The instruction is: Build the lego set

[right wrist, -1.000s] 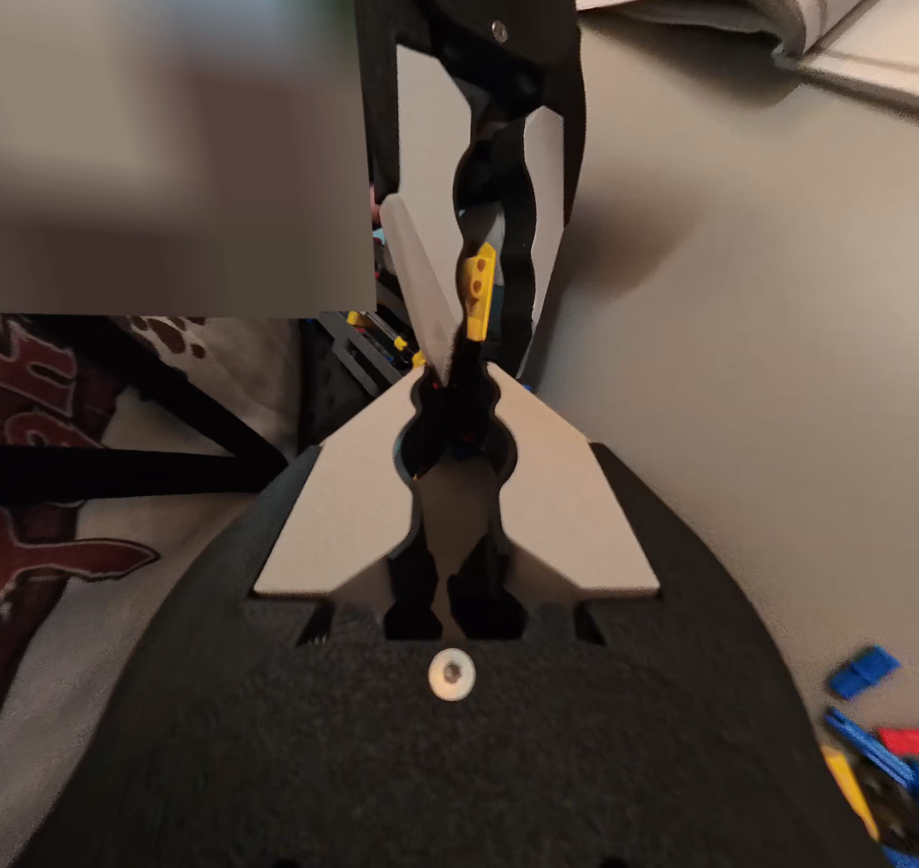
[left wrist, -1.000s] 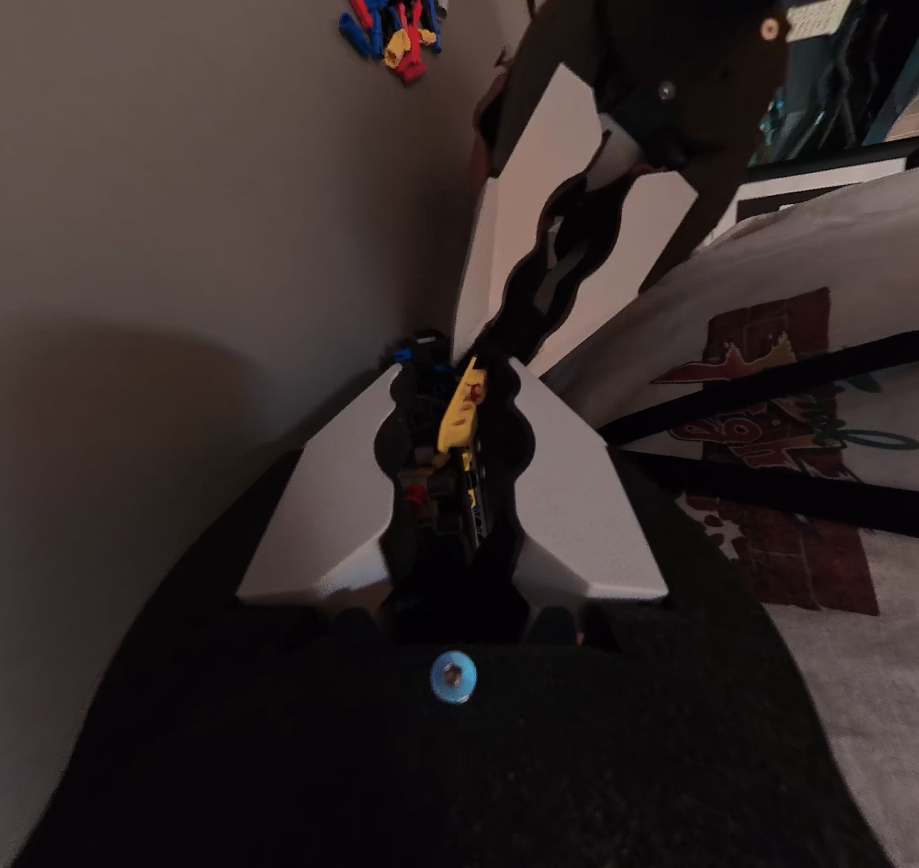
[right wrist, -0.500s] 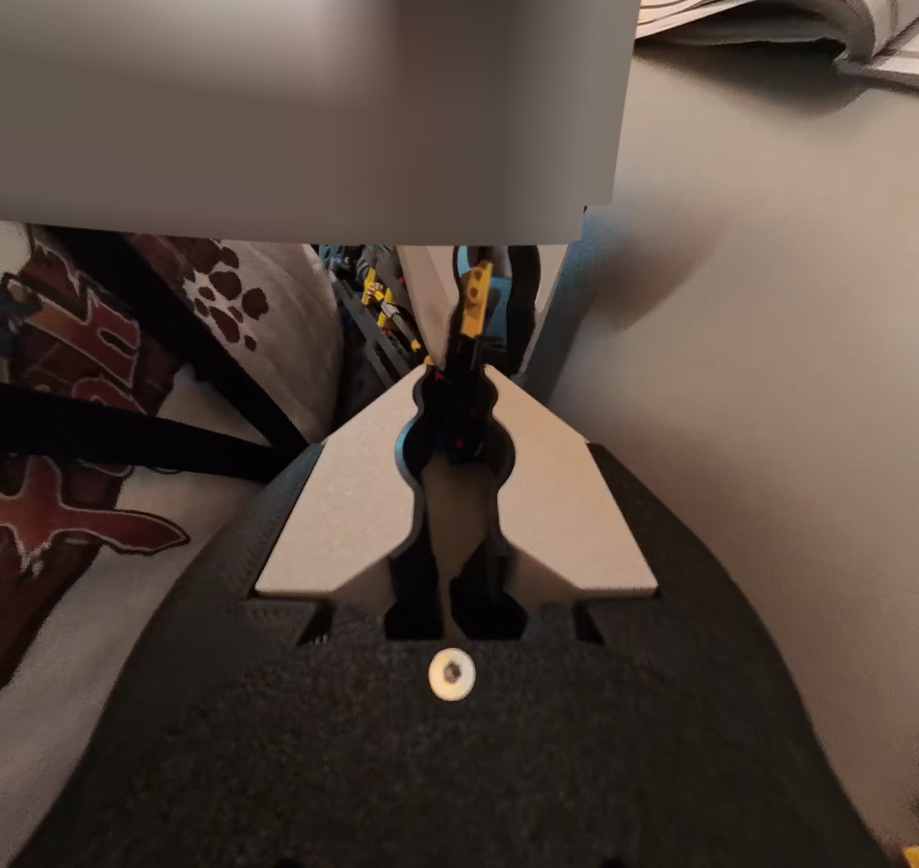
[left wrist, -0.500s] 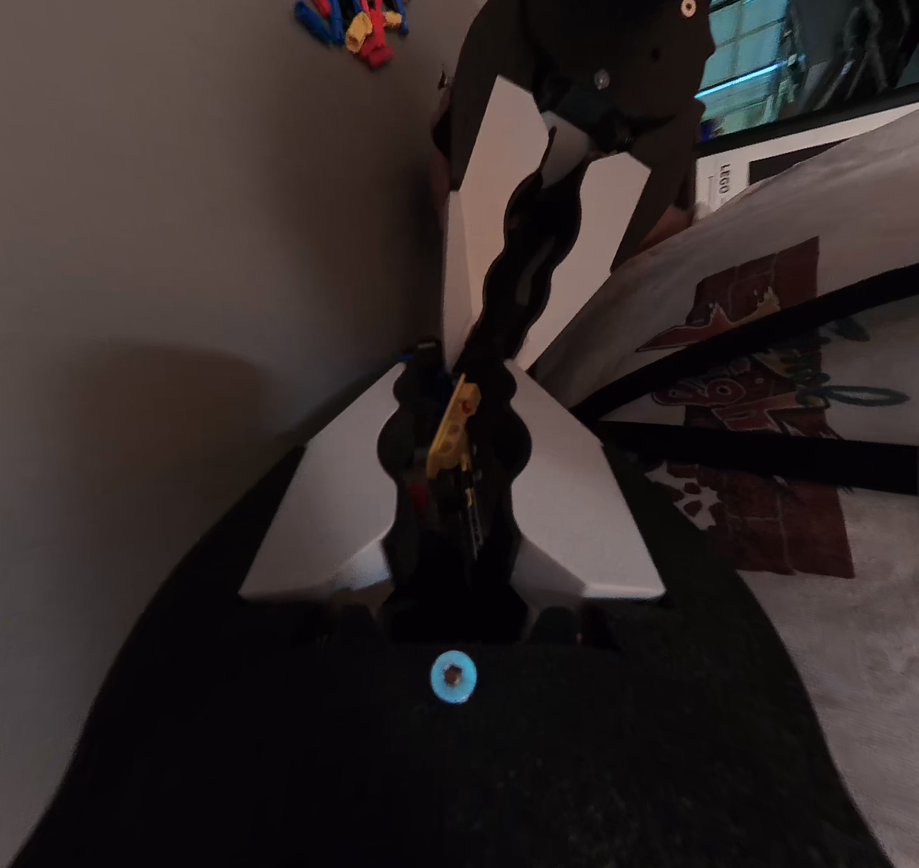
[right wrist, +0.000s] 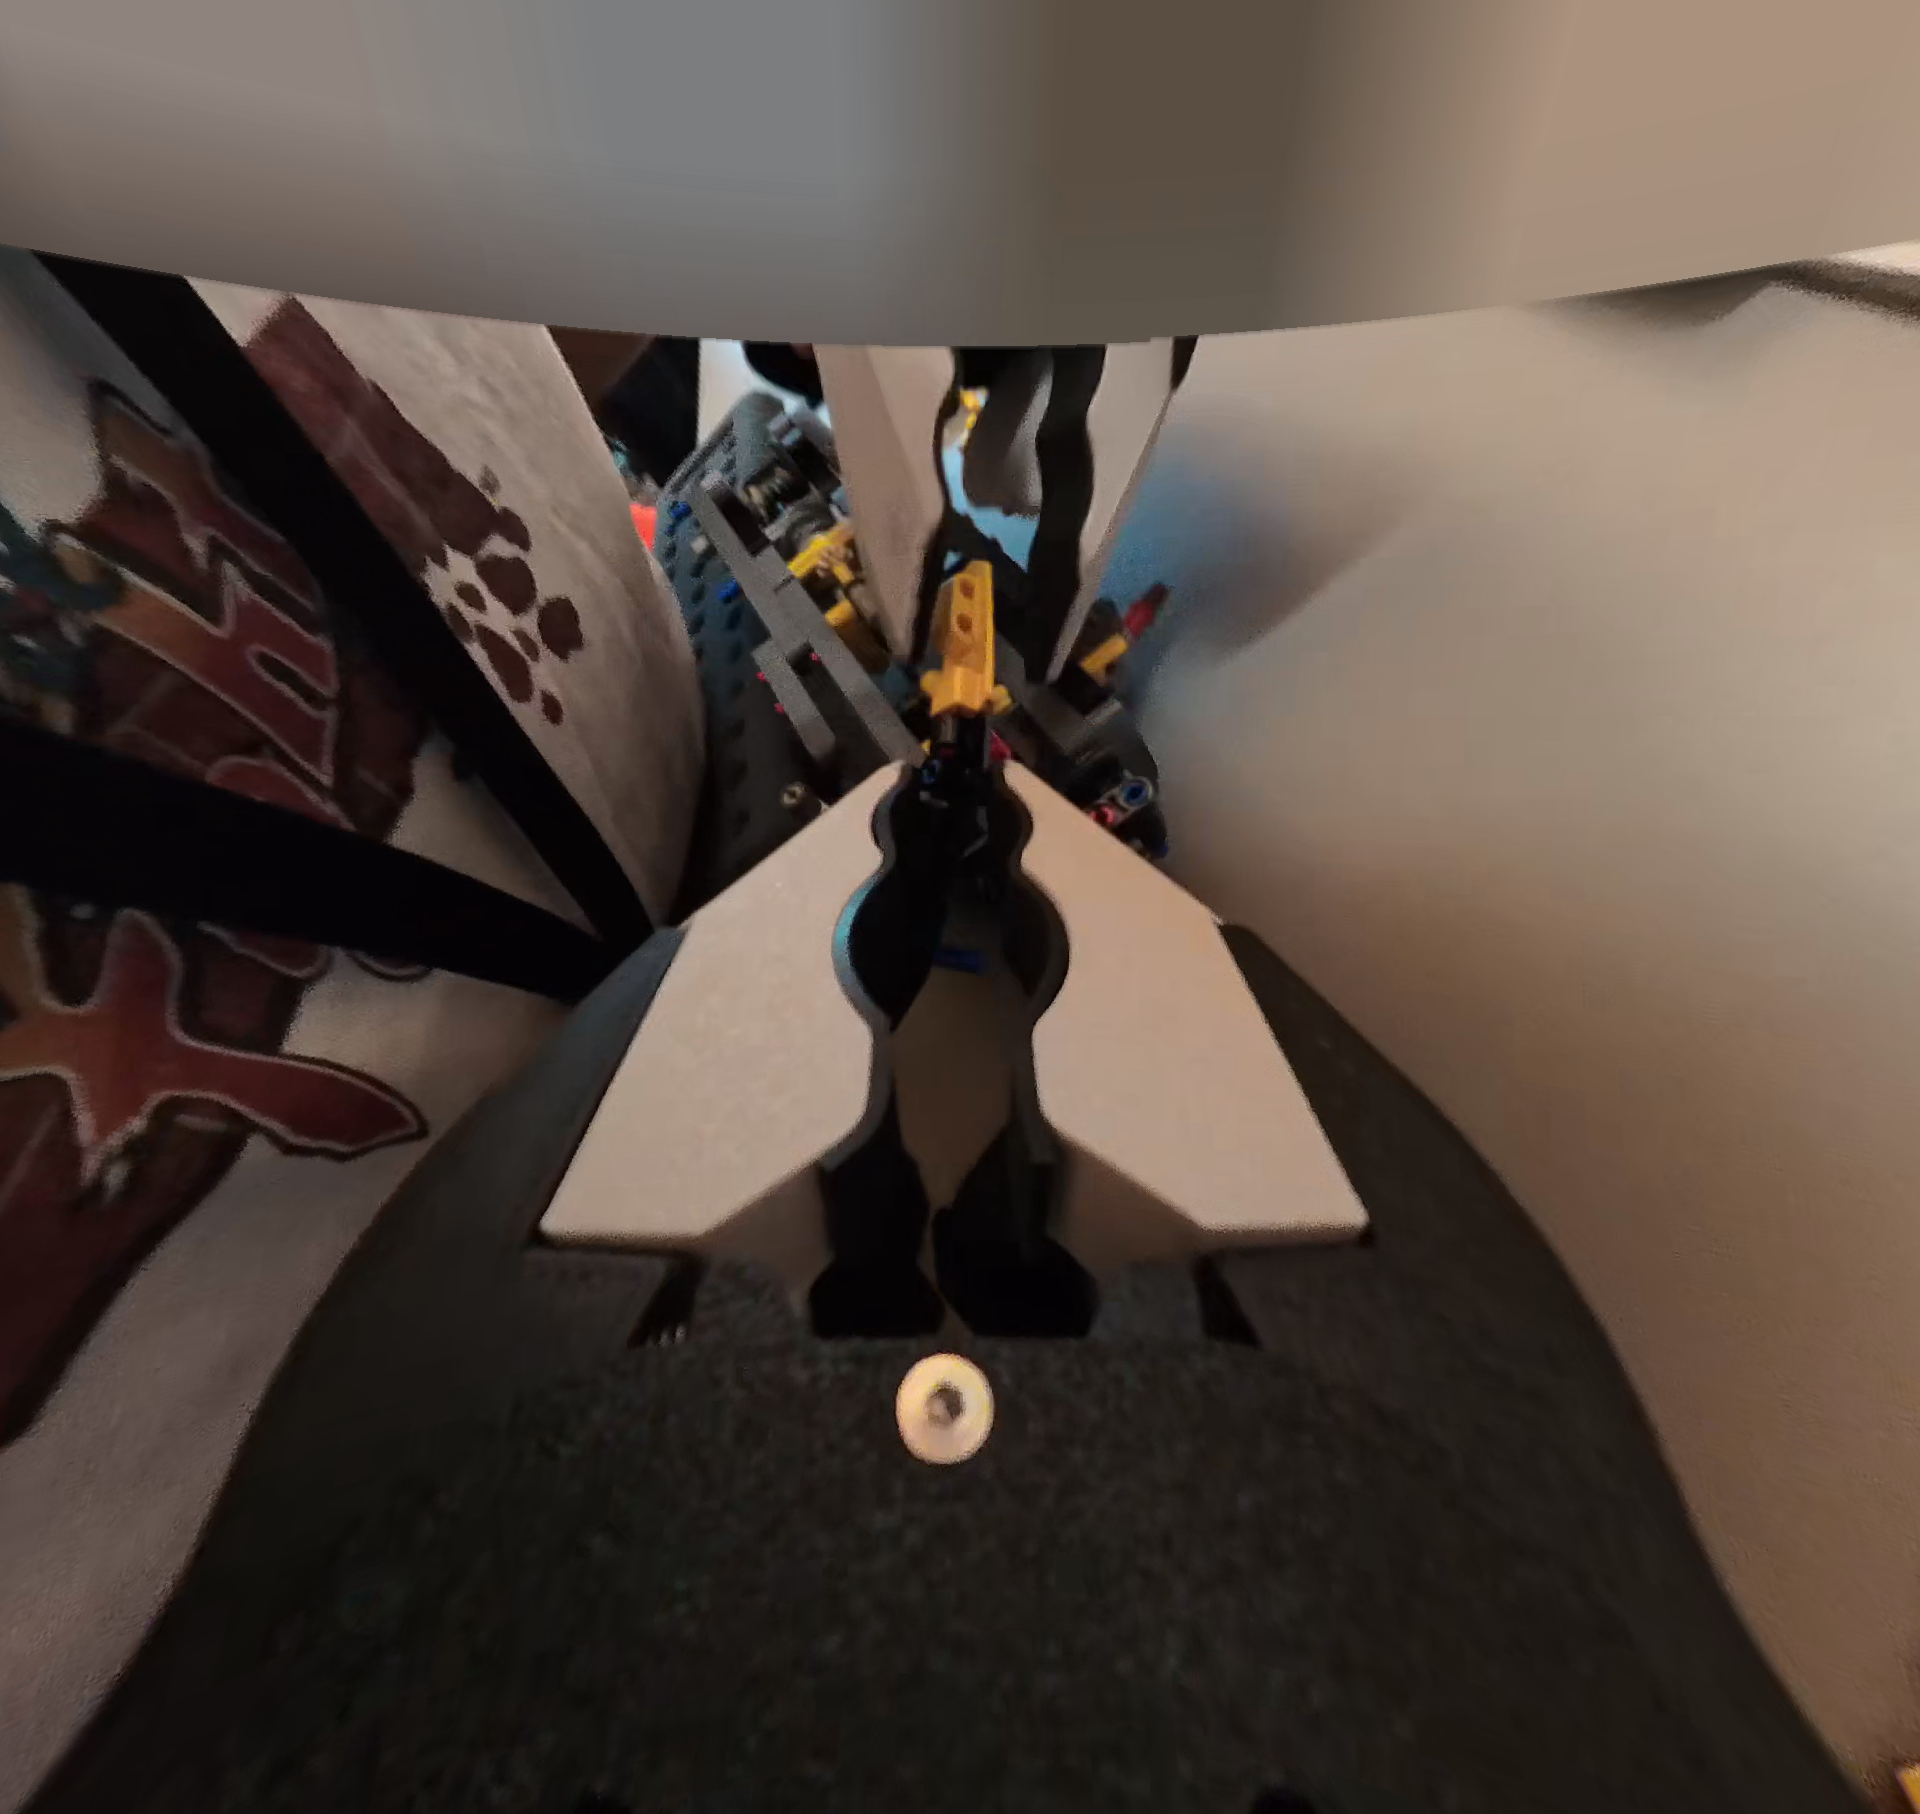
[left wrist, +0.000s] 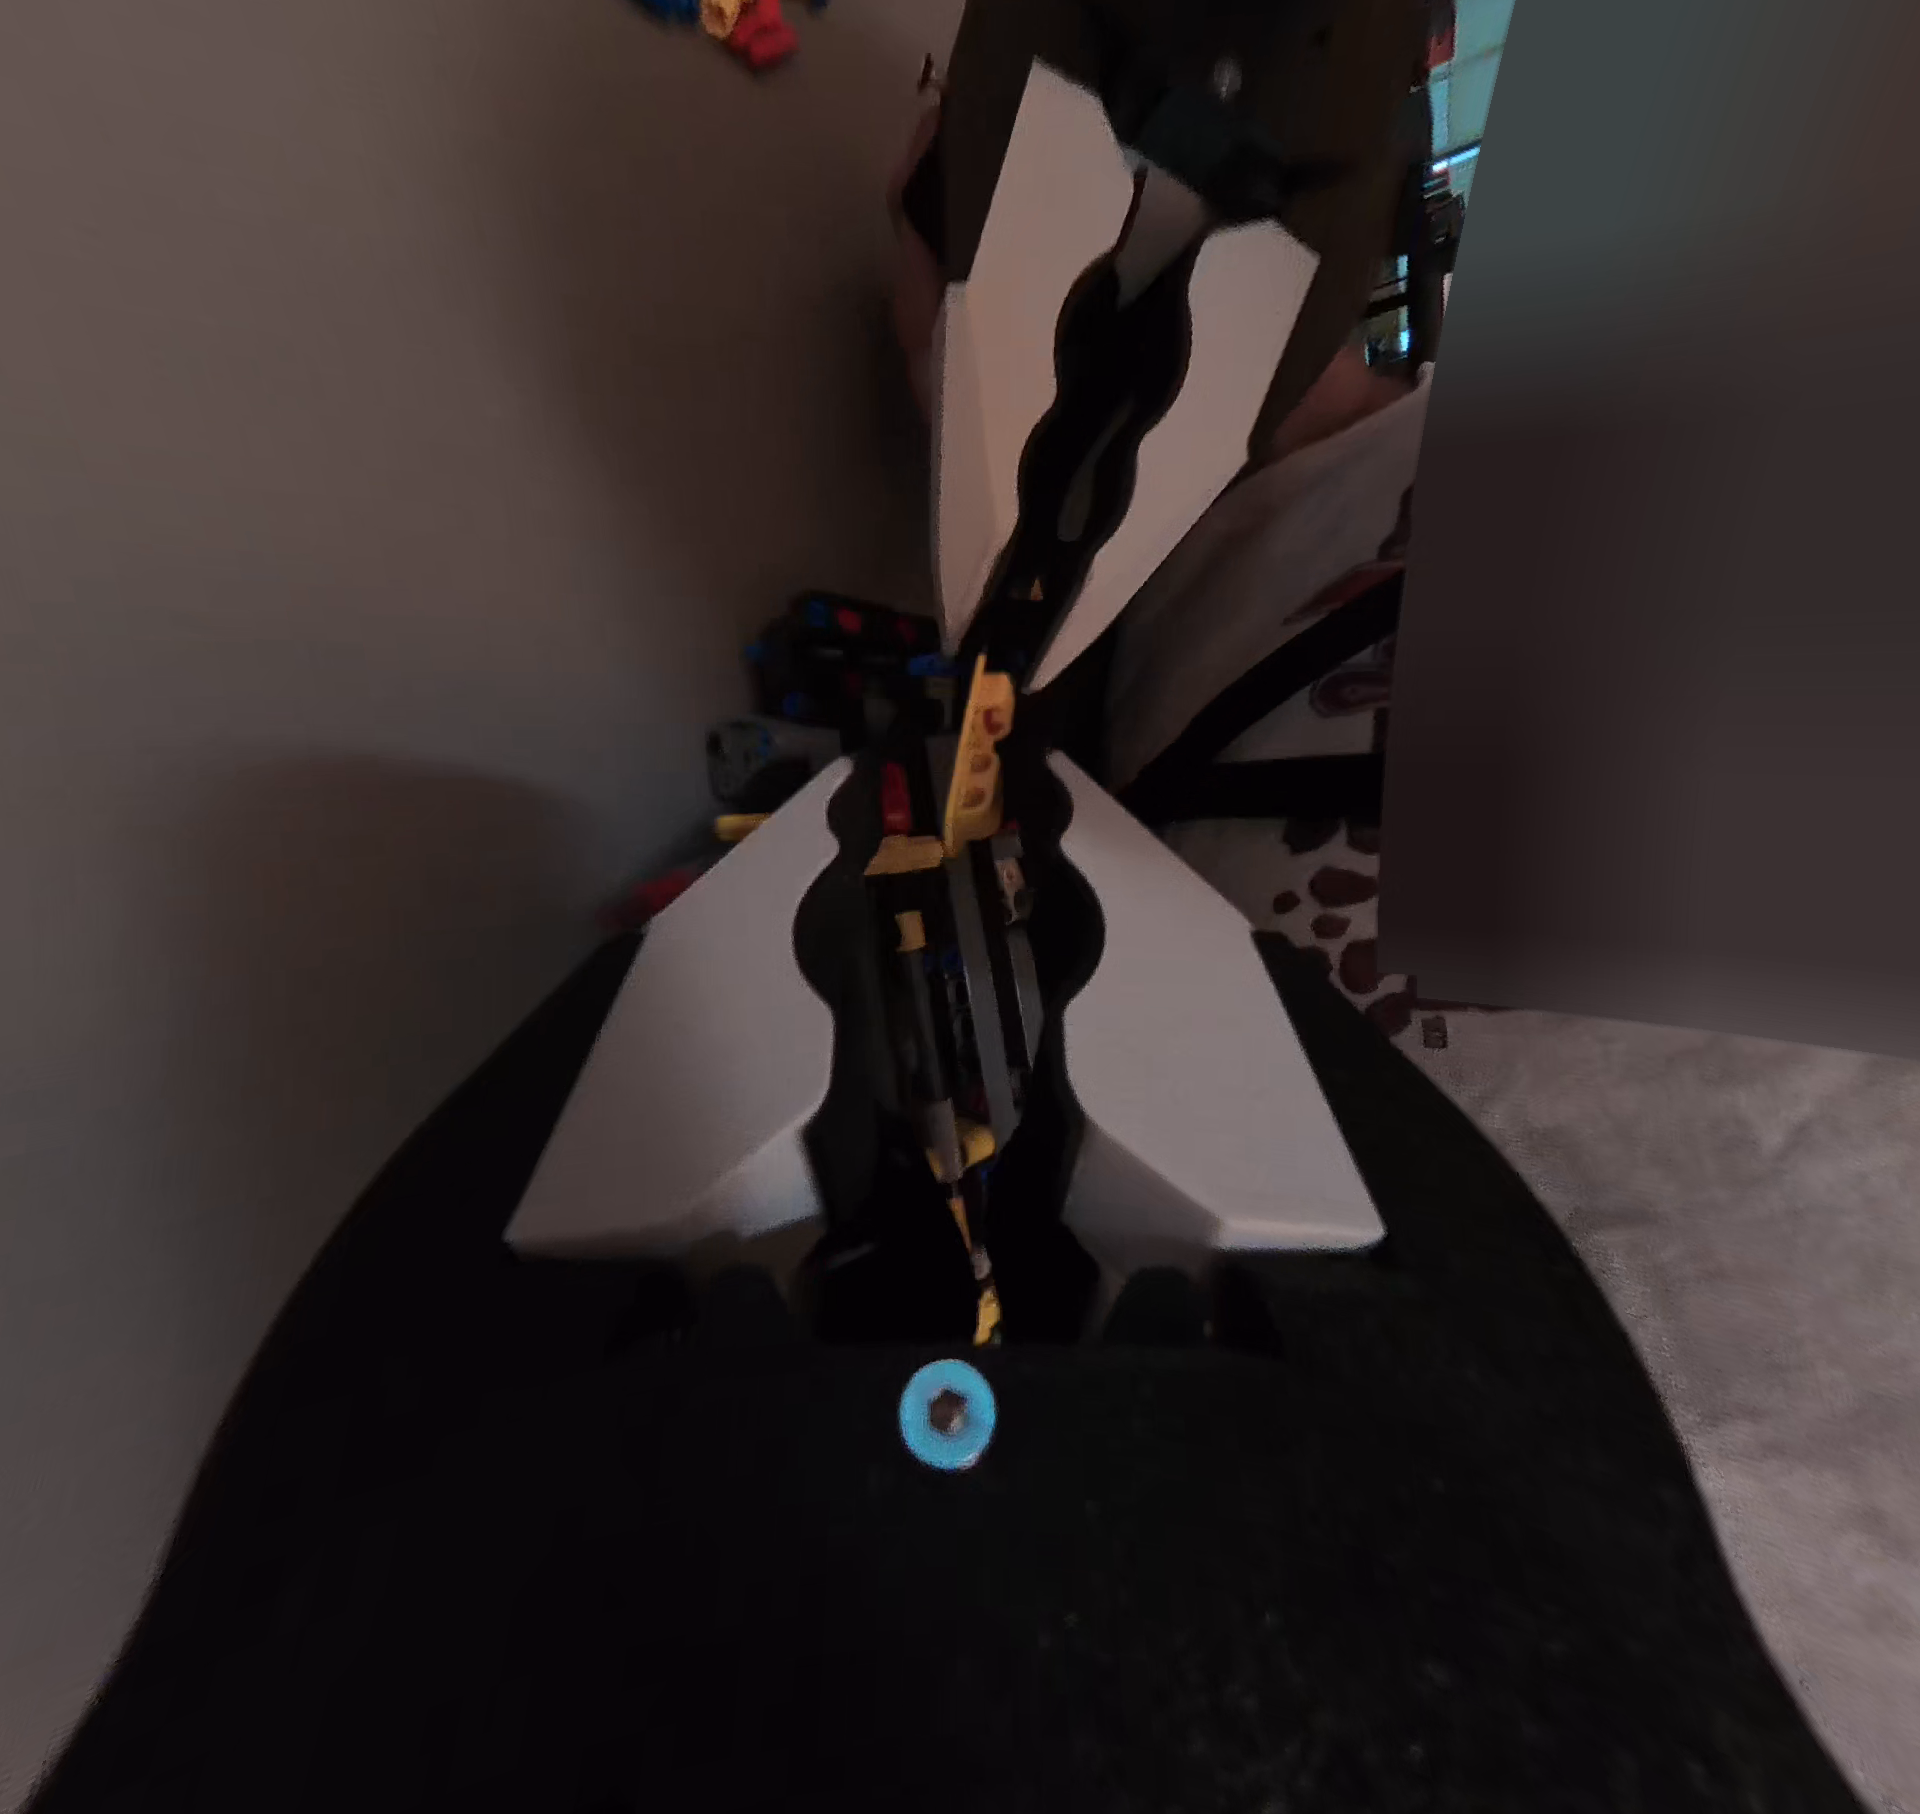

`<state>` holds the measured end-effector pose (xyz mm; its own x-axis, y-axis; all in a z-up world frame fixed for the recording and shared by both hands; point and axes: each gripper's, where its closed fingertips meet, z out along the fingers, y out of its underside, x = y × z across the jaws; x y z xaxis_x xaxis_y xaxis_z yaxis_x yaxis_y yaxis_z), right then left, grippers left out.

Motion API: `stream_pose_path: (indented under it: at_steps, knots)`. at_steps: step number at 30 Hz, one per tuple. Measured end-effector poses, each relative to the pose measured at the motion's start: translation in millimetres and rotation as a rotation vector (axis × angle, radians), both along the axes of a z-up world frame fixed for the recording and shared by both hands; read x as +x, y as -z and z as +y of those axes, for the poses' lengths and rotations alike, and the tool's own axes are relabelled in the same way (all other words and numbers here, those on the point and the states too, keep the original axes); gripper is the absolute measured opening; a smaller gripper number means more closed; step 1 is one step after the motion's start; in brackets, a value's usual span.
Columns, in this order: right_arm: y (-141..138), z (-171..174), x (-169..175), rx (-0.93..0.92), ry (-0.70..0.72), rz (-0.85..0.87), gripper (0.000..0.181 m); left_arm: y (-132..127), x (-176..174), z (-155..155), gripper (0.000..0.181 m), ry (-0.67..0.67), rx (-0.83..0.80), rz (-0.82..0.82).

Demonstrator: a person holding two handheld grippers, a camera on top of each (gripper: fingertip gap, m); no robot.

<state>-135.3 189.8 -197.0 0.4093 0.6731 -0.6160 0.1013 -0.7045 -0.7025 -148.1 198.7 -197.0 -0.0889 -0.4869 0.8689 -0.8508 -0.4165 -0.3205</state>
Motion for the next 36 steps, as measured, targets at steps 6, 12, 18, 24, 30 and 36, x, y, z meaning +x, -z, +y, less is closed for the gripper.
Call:
stream_pose_path:
  at_steps: [6, 12, 18, 24, 30, 36]
  knots:
    - [0, 9, 3, -0.017, 0.058, 0.015, 0.011, -1, 3, -1, 0.006, -0.020, -0.043, -0.049]
    - [-1, 5, 4, -0.124, 0.086, 0.055, 0.021, -2, 3, 1, 0.005, -0.061, -0.180, -0.014]
    - [-5, -11, 1, -0.239, 0.113, 0.082, 0.013, -12, -1, -2, 0.005, -0.025, -0.295, -0.029]
    - [-5, -19, -5, -0.231, 0.152, 0.053, 0.011, -17, -6, 3, 0.005, 0.008, -0.204, -0.147]
    - [2, -10, -4, -0.276, 0.293, 0.023, 0.009, -7, -3, 13, 0.006, 0.012, -0.099, -0.118]
    - [5, -6, -7, -0.335, 0.366, 0.084, 0.008, 5, -2, 20, 0.008, 0.018, -0.069, -0.062]
